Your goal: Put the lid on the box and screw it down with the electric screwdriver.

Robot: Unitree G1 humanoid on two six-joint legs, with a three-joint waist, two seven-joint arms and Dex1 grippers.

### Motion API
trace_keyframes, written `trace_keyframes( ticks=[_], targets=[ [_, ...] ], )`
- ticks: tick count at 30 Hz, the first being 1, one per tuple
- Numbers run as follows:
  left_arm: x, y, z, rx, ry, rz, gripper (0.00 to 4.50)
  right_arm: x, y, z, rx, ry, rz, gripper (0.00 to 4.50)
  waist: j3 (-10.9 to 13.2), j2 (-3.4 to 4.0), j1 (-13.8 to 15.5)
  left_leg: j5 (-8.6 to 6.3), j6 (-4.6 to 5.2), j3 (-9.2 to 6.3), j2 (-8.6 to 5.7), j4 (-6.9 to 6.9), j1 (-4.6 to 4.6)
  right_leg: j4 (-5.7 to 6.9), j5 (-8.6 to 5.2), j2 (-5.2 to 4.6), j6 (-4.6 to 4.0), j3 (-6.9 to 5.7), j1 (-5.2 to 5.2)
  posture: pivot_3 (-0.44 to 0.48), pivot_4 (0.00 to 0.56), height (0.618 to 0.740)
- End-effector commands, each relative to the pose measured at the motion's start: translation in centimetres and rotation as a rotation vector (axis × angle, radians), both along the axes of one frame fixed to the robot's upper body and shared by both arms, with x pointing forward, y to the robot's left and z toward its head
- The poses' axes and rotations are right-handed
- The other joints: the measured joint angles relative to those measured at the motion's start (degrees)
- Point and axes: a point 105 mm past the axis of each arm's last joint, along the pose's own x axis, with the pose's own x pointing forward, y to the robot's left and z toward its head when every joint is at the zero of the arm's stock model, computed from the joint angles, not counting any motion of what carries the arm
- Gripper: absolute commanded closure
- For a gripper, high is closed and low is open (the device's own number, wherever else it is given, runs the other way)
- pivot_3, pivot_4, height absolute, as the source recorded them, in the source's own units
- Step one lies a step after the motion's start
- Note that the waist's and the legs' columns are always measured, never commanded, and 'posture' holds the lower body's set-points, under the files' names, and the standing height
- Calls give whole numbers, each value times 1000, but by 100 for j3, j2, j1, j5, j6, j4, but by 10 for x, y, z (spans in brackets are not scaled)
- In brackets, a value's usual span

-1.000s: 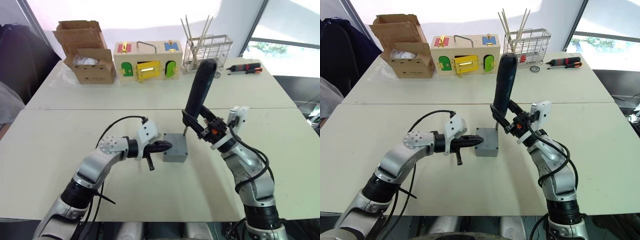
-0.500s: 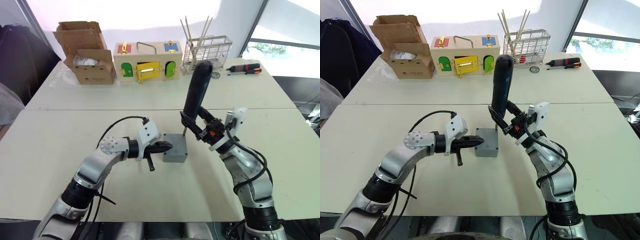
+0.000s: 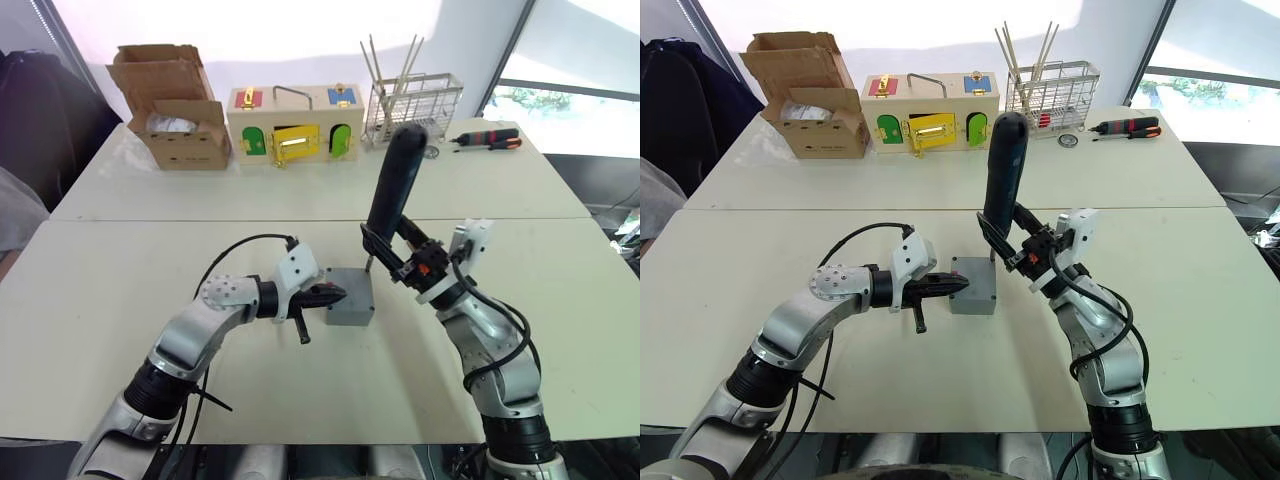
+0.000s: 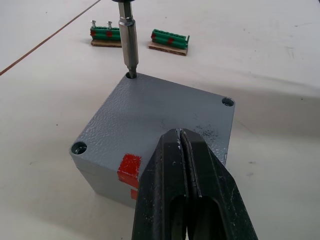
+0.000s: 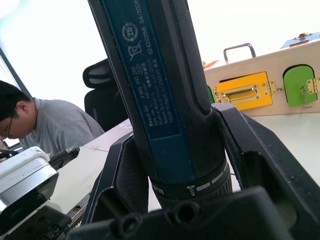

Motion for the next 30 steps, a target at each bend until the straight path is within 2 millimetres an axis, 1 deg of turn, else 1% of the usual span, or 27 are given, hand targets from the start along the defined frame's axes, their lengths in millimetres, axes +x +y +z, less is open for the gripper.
trace_keyframes(
  ticks=[1,5,13,18,21,24,28,30],
  targets=[
    [-3,0,-12,26,38,3,4500,-4,11,-69,-69,264,37,2627,-9,-2,0,0,0,0,0,-1,0,0,0,0,0,0,0,0,150,730],
    [-3,1,-12,30,35,4,4500,-6,17,-74,-103,267,60,2627,-22,-3,-4,0,0,-1,1,-4,2,0,-5,0,-1,0,-1,0,150,730],
    [-2,1,-14,33,36,9,4500,-6,12,-80,-93,294,37,2627,-26,-4,-4,-1,0,-1,2,-7,4,-1,-9,0,-3,0,0,0,150,730],
    [-2,1,-15,36,37,11,4500,-5,11,-80,-85,294,32,2627,-27,-3,-2,-2,0,-2,2,-7,4,-2,-10,-1,-4,0,0,0,150,730],
    [-1,2,-15,38,35,13,4500,-3,10,-67,-45,252,21,2627,-27,-3,-1,-2,0,-3,2,-7,4,-3,-10,-1,-4,-1,1,0,150,730],
    [0,2,-15,39,32,14,4500,-3,7,-53,-40,197,13,2627,-25,-1,0,-2,0,-3,2,-8,4,-5,-10,-1,-4,0,1,0,150,730],
    [1,1,-15,37,29,15,4500,-1,6,-24,-19,110,0,2627,-15,12,4,-2,0,-3,2,-7,0,-6,-10,-2,-4,-1,-1,0,150,730],
    [1,1,-15,36,28,13,4500,-2,8,-16,-13,91,6,2627,-5,19,5,-2,0,-3,2,-7,-5,-6,-10,-3,-4,0,-5,0,150,730]
  ],
)
